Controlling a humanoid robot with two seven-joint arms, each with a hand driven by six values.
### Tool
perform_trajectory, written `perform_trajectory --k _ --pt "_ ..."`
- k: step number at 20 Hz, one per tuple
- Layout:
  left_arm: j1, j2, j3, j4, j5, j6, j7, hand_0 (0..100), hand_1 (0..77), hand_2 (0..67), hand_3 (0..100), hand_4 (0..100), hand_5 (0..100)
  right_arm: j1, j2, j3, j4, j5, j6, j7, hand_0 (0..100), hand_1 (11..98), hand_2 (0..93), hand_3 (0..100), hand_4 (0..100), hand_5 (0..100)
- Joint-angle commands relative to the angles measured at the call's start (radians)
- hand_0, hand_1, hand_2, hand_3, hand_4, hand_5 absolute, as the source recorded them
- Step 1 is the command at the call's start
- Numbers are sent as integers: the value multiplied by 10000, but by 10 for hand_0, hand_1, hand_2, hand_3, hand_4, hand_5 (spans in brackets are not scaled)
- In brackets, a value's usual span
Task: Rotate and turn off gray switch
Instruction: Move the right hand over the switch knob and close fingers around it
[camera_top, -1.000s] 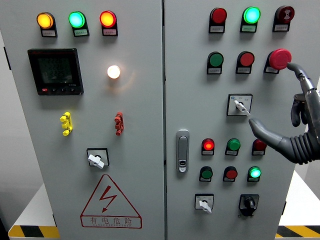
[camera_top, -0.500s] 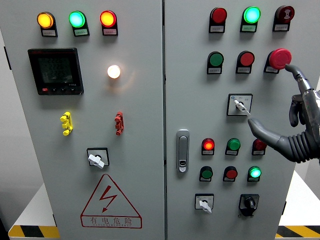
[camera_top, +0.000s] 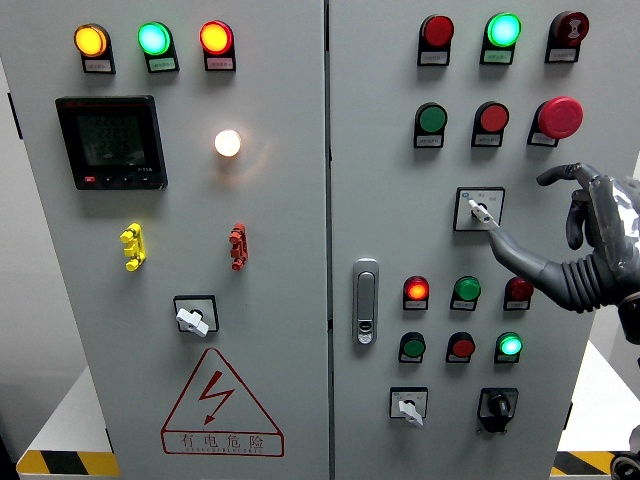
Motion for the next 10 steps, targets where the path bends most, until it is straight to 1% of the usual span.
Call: perform_trajectory --k 1,5,10 --pt "0 -2 0 0 3 0 0 883 0 133 187 82 109 60 -9 -61 -221 2 -54 -91 0 385 619 999 1000 1000" --pt "0 -2 0 0 -13 0 0 883 0 133 187 82 109 274 -9 -260 -604 2 -131 -290 0 378 642 1000 1000 1000" --pt "0 -2 0 0 -13 0 0 883 0 133 187 82 109 489 -9 -413 -1034 2 -376 -306 0 370 658 1000 1000 1000"
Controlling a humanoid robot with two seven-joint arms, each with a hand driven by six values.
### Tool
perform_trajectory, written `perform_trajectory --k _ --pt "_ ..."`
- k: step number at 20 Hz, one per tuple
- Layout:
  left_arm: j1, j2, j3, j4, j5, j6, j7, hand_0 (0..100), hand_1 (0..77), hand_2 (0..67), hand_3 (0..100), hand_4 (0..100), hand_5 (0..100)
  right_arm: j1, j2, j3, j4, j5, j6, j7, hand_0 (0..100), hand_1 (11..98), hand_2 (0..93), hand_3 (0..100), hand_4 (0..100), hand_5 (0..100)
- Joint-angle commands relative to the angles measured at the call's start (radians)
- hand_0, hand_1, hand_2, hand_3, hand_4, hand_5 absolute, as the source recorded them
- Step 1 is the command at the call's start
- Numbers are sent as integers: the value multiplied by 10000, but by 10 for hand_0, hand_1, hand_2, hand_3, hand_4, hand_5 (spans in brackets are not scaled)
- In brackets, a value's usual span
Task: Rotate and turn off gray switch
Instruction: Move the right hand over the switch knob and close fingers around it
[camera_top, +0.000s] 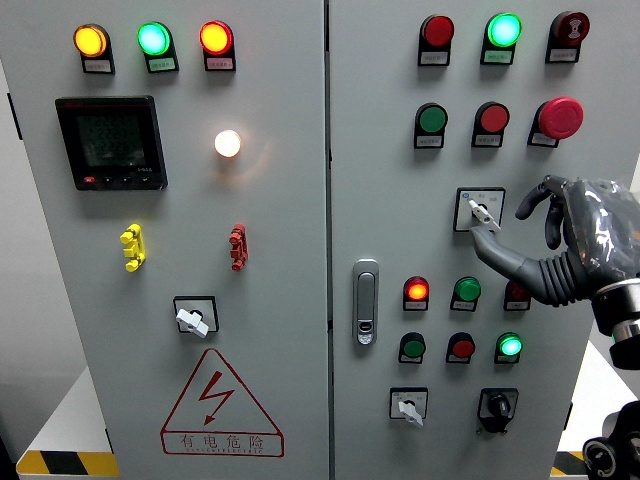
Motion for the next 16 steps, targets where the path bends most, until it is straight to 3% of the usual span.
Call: perform_trajectory --k 1,16 --pt "0 1 0 0 -7 0 0 883 0 133 187 82 109 110 1 -63 -174 -1 -100 -1 0 369 659 1000 1000 1000" --pt "0 1 0 0 9 0 0 884 0 133 187 82 109 325 1 -262 -773 -1 -207 -109 0 366 670 1000 1000 1000"
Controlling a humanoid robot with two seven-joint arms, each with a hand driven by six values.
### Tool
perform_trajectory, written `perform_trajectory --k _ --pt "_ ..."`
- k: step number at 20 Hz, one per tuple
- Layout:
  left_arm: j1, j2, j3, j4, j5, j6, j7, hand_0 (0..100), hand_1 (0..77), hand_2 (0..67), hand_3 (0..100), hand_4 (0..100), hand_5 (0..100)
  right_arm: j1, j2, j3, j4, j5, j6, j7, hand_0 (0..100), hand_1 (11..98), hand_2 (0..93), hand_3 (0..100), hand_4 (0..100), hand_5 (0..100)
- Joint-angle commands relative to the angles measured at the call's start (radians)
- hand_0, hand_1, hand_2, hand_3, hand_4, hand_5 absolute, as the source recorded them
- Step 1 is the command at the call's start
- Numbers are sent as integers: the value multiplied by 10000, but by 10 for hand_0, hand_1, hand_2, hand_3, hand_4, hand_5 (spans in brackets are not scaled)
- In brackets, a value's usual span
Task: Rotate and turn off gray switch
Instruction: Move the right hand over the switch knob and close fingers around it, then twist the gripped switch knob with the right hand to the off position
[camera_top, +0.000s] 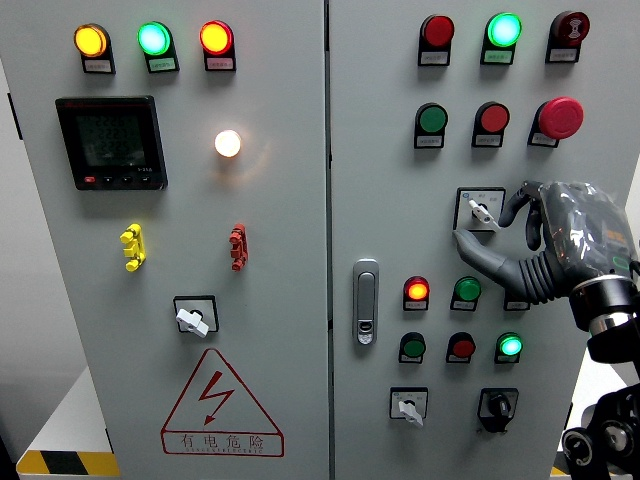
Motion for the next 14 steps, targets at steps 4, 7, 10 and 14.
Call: perform_trajectory --k 4,7,10,14 --pt "0 0 0 0 -13 0 -15 883 0 133 187 82 109 133 0 -18 -288 0 -55 11 0 365 671 1000 1000 1000" --pt "0 0 0 0 2 0 0 884 0 133 187 82 109 149 0 -34 -350 0 -55 11 0 363 674 1000 1000 1000" --pt "0 0 0 0 2 0 0 883 0 133 187 82 109 179 0 -49 -365 0 -55 11 0 351 675 1000 1000 1000" --pt "0 0 0 0 2 0 0 883 0 133 187 82 109 271 0 -95 -503 0 -55 11 81 347 679 1000 1000 1000"
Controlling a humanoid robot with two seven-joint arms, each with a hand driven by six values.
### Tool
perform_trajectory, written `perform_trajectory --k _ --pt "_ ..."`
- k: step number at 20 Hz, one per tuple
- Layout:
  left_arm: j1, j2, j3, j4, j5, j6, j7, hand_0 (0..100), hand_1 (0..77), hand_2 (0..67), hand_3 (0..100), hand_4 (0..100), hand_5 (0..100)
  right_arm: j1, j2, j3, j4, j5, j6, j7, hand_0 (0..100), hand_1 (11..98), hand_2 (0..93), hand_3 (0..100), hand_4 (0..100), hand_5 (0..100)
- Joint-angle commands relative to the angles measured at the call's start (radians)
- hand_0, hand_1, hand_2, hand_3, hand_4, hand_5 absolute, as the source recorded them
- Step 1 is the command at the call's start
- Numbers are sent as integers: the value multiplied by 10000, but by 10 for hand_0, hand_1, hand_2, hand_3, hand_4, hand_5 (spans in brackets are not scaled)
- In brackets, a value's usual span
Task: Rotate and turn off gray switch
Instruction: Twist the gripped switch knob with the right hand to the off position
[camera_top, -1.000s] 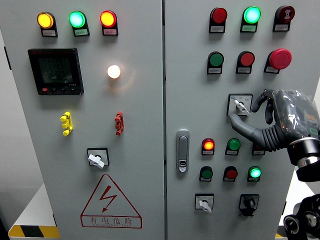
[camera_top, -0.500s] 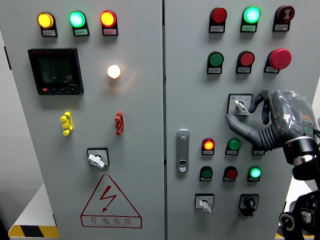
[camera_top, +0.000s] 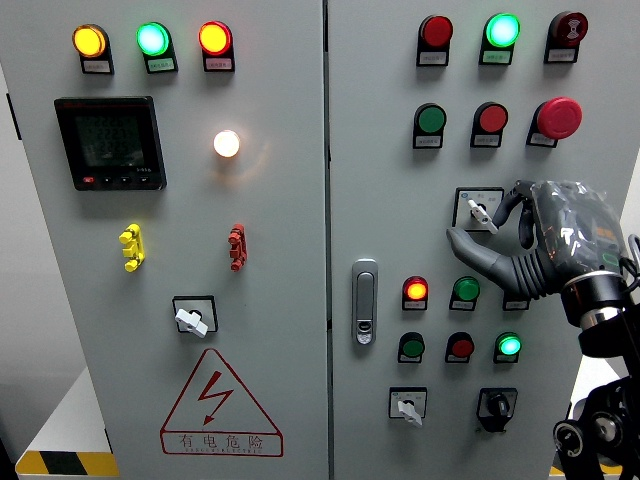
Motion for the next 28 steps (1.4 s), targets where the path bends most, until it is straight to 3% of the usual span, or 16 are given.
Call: perform_trajectory --k 1,10,28 --pt "0 0 1 0 -10 0 3 883 0 133 187 82 109 45 0 -27 -70 -1 -10 1 132 347 680 1000 1000 1000" --pt "0 0 1 0 5 0 3 884 0 133 187 82 109 106 0 -72 -131 -1 -10 -30 365 332 691 1000 1000 1000" --pt "0 0 1 0 5 0 3 883 0 134 187 82 109 167 0 -134 -162 -1 5 -91 662 362 704 1000 1000 1000"
